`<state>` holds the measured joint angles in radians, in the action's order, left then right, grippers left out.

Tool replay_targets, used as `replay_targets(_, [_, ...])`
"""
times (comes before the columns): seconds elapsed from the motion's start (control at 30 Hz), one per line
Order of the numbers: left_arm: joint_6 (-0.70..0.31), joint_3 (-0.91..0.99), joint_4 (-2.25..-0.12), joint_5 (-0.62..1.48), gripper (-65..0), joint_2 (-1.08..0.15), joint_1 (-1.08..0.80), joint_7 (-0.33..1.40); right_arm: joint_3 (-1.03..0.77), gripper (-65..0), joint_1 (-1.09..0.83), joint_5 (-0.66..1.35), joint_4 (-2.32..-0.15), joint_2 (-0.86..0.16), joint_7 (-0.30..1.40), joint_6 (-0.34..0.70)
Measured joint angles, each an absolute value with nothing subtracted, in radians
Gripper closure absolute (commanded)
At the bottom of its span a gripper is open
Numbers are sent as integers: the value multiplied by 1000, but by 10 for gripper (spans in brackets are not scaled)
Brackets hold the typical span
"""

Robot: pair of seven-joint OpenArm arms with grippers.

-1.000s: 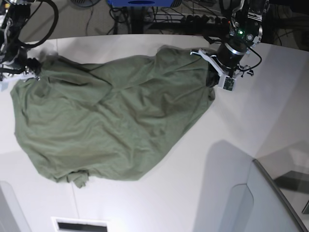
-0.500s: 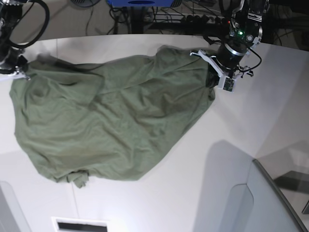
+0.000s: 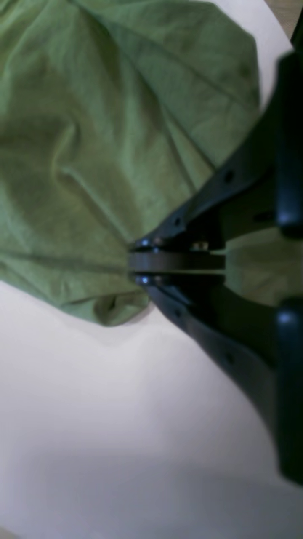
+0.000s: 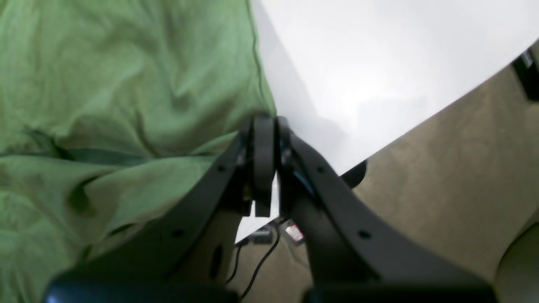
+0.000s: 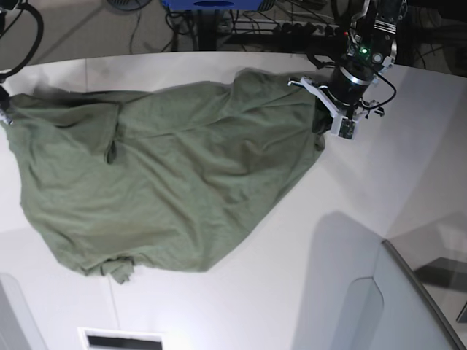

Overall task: Layout the t-shirt on the table in an organized manner, then fold the t-shirt properly
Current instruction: 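Pull the t-shirt apart with both grippers to spread it flat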

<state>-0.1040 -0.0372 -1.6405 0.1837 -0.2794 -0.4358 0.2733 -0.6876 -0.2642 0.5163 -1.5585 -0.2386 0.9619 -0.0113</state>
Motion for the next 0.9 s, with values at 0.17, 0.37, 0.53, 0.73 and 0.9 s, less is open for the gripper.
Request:
replay_targets(0.17, [-104,-36,-1641,184,0,-281,-437,274,-765,-5,-267,512,-1559,-246,966,-12])
replay_targets(0.37, [-104,-36,-1641,184,0,-280,-438,274,-762,-8,-264,517,-1557,-241,966,-11])
replay_targets(0.53, [-104,-36,-1641,184,0,-280,-438,274,-762,-57,-263,516,-1561,-237,1016,-11])
replay_targets(0.73, [-104,-36,-1641,184,0,-283,-451,274,-767,-224,-267,518,-1717,-237,1015,-12])
replay_targets(0.9, [-104,-36,-1641,183,0,-283,-452,274,-745,-224,-277,512,-1752,-229,975,-11])
